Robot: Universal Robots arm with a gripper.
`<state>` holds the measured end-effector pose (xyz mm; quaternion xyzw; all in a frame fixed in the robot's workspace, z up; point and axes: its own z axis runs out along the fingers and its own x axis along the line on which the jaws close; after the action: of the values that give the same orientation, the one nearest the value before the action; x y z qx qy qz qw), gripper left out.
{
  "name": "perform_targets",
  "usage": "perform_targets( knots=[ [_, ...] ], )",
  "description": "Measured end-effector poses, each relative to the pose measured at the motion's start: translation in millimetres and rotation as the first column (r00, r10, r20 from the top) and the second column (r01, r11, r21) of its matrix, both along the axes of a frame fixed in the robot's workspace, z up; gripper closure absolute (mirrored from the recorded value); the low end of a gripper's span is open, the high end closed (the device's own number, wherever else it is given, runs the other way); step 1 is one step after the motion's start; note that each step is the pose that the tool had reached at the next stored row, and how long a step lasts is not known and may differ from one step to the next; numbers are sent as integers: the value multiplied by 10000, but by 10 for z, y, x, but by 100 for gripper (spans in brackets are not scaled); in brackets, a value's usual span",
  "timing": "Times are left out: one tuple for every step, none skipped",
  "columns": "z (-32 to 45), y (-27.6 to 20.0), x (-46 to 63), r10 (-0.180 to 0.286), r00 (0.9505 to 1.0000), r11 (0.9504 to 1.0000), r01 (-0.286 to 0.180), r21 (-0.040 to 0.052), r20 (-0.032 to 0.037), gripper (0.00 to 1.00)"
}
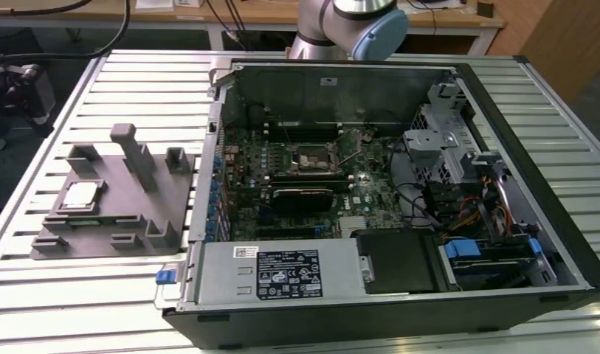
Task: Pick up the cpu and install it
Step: 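Pick up the cpu and move it towards the insertion slot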
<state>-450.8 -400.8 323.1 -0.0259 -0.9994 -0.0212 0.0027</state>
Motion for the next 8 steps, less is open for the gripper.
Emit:
perform_targets(
  knots=[
    [-19, 0, 0, 1, 10000, 10000, -1, -1, -2, 41],
    [-37, 0, 0, 3, 10000, 10000, -3, -2, -3, 41],
    [-55, 0, 1, 15, 10000, 10000, -15, -2, -8, 41],
    [-73, 0, 1, 59, 10000, 10000, -59, -2, -15, 41],
    [-92, 0, 2, 123, 9999, 9999, -123, -4, -23, 41],
    [-110, 0, 3, 181, 9998, 9998, -181, -5, -30, 41],
    [-127, 0, 4, 232, 9997, 9997, -232, -6, -38, 41],
    [-145, 0, 6, 270, 9996, 9996, -270, -6, -43, 41]
  ],
)
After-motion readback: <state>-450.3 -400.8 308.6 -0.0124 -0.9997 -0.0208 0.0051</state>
